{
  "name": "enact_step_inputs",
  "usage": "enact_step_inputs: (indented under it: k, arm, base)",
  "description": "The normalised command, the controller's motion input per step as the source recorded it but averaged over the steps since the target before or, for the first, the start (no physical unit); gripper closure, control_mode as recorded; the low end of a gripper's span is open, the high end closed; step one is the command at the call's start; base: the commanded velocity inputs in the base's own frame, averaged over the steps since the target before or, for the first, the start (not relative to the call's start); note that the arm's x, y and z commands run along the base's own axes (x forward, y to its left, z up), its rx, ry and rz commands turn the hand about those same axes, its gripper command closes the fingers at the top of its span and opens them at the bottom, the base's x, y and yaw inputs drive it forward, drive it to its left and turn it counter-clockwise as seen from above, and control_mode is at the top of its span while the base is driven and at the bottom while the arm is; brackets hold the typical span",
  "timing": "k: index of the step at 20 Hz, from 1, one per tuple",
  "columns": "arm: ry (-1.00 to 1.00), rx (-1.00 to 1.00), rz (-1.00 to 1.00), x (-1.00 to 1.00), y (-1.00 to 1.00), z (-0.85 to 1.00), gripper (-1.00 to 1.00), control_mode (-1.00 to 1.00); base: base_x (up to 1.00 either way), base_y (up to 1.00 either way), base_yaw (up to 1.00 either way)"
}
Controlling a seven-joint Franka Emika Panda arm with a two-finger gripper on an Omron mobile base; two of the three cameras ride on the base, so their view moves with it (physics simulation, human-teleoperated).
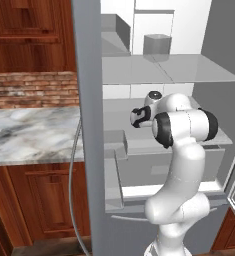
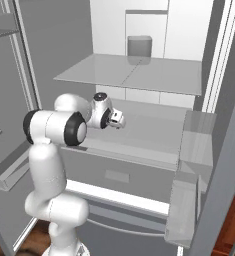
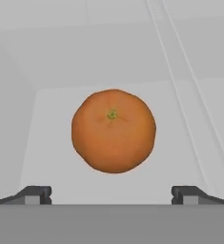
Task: Pick the two tangerines from the fridge and place them on the plate next to the blender to make a fruit smoothie.
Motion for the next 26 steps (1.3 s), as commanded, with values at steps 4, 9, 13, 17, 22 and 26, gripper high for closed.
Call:
enact_step_inputs:
  k: [4, 9, 13, 17, 22, 26]
  arm:
    - [0.0, 0.0, 0.0, 0.4, 0.0, -0.07, -1.0, -1.0]
    - [0.0, 0.0, 0.0, 0.19, -0.01, -0.16, -1.0, -1.0]
    - [0.0, 0.0, 0.0, 0.23, -0.02, -0.15, -1.0, -1.0]
    - [0.0, 0.0, 0.0, 0.14, -0.01, -0.21, 1.0, -1.0]
    - [0.0, 0.0, 0.0, 0.04, 0.0, -0.36, 1.0, -1.0]
    - [0.0, 0.0, 0.0, 0.0, 0.0, -0.07, 1.0, -1.0]
  base:
    - [0.0, 0.0, 0.0]
    - [0.0, 0.0, 0.0]
    - [0.0, 0.0, 0.0]
    - [0.0, 0.0, 0.0]
    - [0.0, 0.0, 0.0]
    - [0.0, 0.0, 0.0]
